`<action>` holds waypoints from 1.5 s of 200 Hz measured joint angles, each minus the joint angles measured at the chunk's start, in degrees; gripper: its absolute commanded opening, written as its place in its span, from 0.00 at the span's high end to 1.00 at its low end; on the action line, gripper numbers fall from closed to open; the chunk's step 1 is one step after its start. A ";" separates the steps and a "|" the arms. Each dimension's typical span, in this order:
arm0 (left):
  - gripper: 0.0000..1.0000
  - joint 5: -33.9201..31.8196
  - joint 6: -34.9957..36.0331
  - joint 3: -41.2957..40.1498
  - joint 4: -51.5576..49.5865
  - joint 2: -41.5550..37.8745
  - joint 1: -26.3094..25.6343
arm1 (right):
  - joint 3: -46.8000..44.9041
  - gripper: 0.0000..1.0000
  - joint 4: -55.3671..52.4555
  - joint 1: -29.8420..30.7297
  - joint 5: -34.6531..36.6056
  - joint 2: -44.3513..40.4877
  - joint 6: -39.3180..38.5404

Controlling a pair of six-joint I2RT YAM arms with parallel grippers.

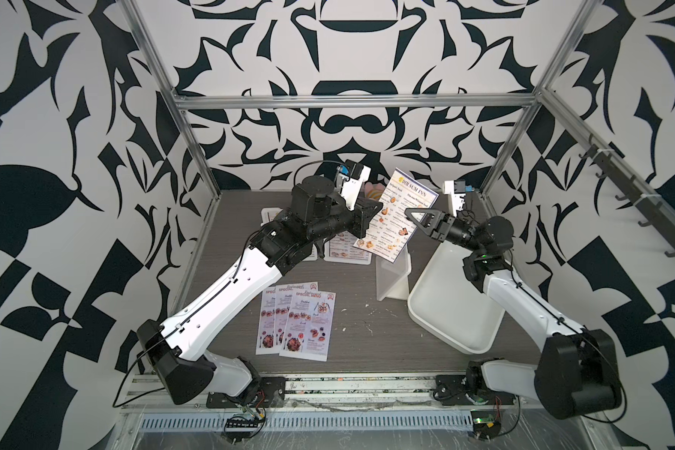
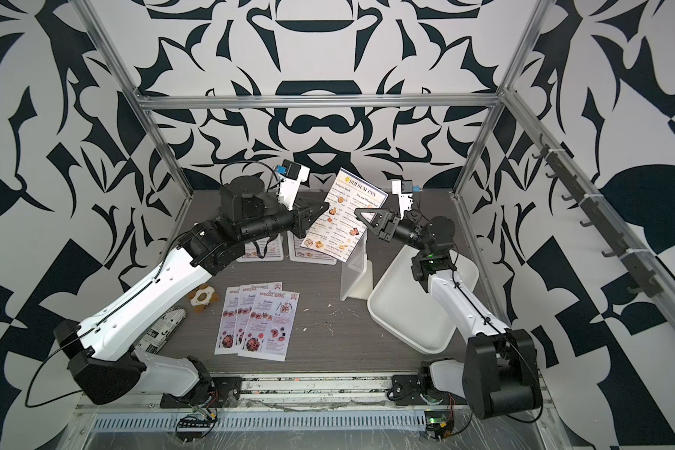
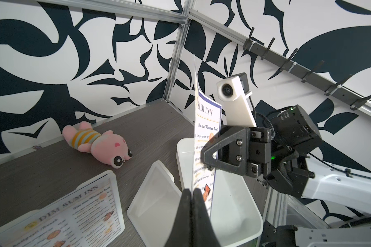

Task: Replace the menus in the menu holders
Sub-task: Pick up the menu from the storage box, then insert the menu into the menu holder.

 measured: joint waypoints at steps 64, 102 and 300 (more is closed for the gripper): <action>0.52 -3.50 -1.60 -1.88 1.40 0.11 0.61 | 0.13 1.00 -10.86 0.00 0.87 -7.96 -2.78; 0.31 -11.78 -4.96 -1.90 0.26 0.74 1.75 | 4.68 1.00 -32.00 0.00 7.26 -12.96 -11.52; 0.70 -12.37 -18.01 -13.14 0.50 18.71 -9.75 | 26.67 1.00 -87.21 0.37 47.04 -18.49 -25.62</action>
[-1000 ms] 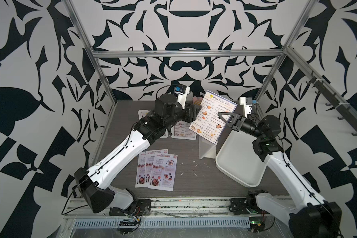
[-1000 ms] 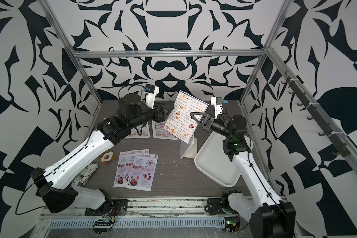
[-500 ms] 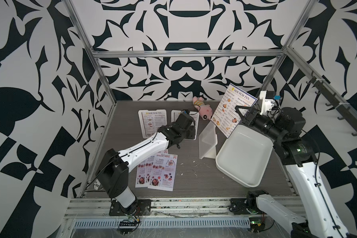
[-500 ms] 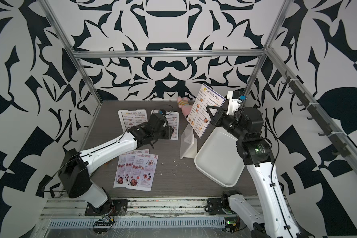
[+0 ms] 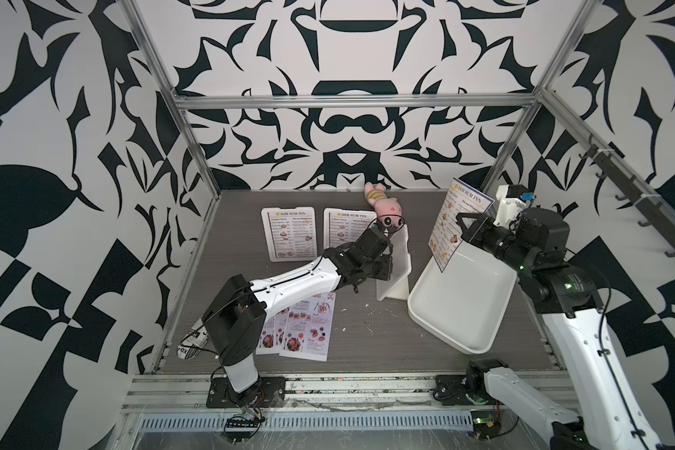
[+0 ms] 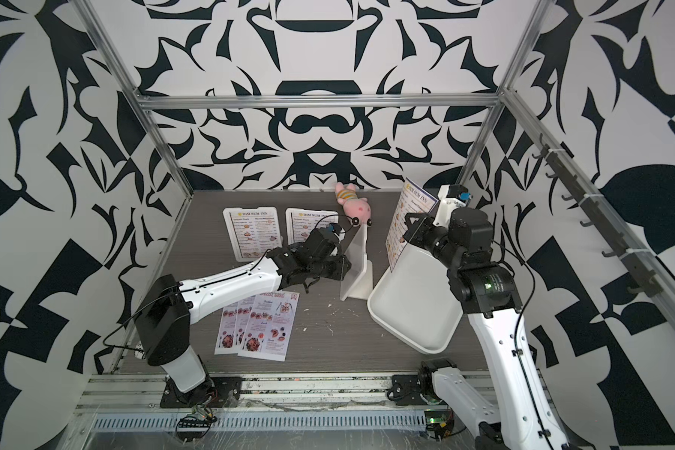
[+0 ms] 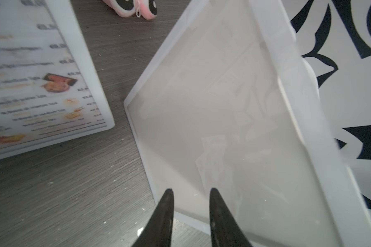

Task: Replace the menus in the menu holders
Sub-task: Insert the menu into the menu holder.

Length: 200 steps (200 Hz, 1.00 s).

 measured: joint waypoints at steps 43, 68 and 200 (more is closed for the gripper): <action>0.71 4.79 -0.66 0.00 1.42 0.61 -0.39 | 0.00 1.00 -0.50 1.11 -0.90 0.79 0.02; 0.71 7.26 -1.33 0.00 3.15 0.61 -0.39 | 0.02 1.00 -1.11 2.27 -1.25 1.40 0.02; 0.71 -0.42 -0.44 -1.70 -0.61 -2.01 3.54 | 0.90 1.00 -2.84 2.89 -1.01 0.35 -0.33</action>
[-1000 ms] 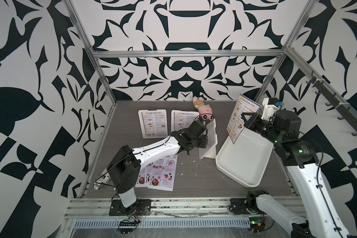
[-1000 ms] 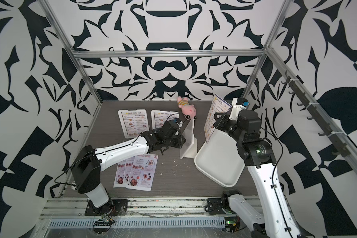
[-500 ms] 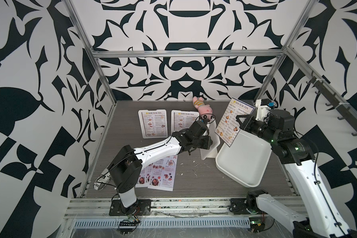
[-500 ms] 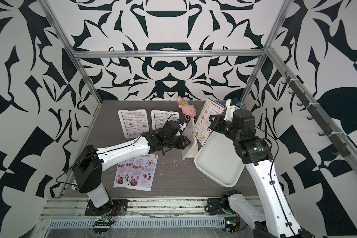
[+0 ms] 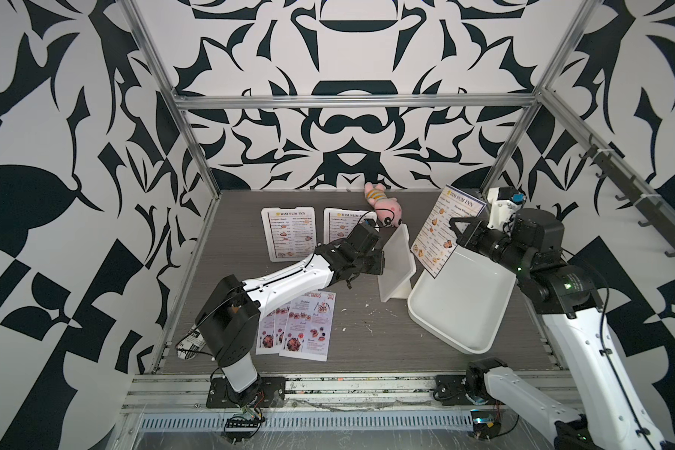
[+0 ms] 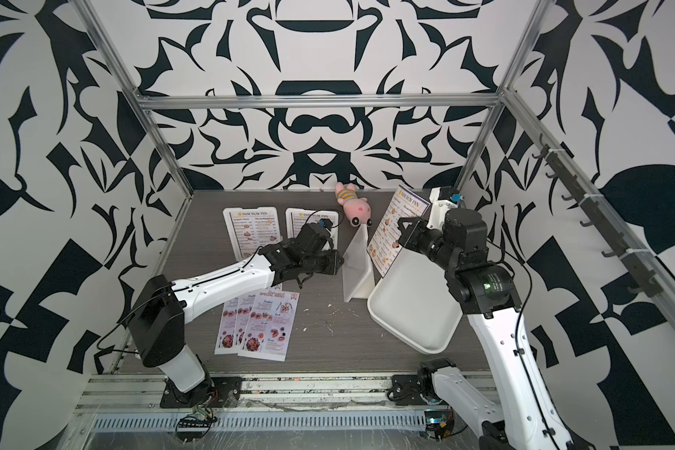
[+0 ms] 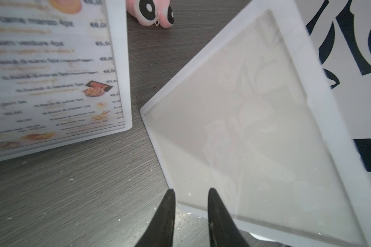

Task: Replace the menus in the menu holders
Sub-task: Insert the menu into the menu holder.

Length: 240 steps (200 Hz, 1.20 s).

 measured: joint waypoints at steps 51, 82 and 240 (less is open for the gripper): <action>0.71 -0.57 0.09 -0.72 -0.46 -0.55 0.50 | 0.00 1.00 -0.72 0.02 -0.02 0.00 -0.22; 0.71 -0.76 0.13 -0.72 -0.48 -0.63 0.63 | 0.00 1.00 -1.22 0.02 -0.68 0.02 -0.50; 0.71 -1.22 0.26 -0.72 -0.66 -0.81 0.92 | 0.00 1.00 -1.70 0.02 -2.75 0.02 -1.70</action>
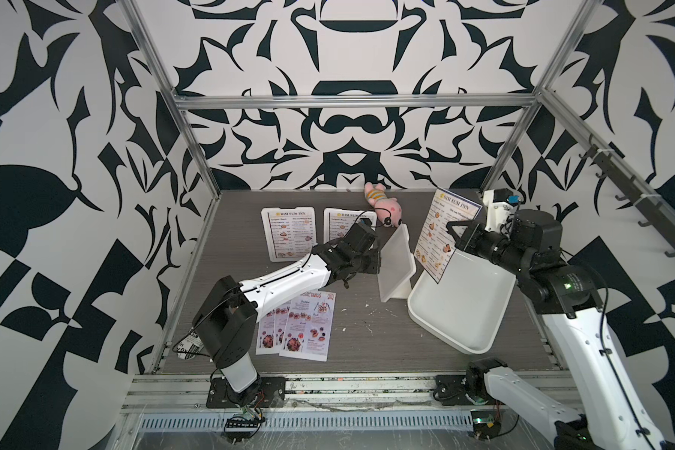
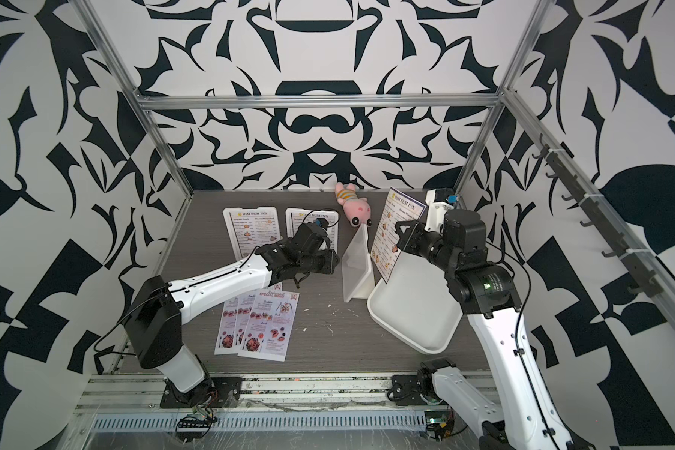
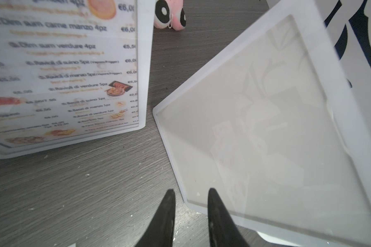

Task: Replace the menus in the menu holders
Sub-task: Insert the menu into the menu holder.

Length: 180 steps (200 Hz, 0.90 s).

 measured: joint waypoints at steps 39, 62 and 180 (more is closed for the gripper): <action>0.71 0.00 0.00 0.00 0.00 0.00 0.00 | -0.02 1.00 0.20 0.00 -0.09 -0.02 -0.15; 0.71 0.00 0.00 0.00 0.00 0.00 0.00 | -0.02 1.00 0.57 0.00 -0.09 -0.02 -0.31; 0.71 -0.17 0.00 -0.20 -0.02 -0.02 0.09 | -0.59 1.00 0.94 0.04 0.87 -0.28 -1.42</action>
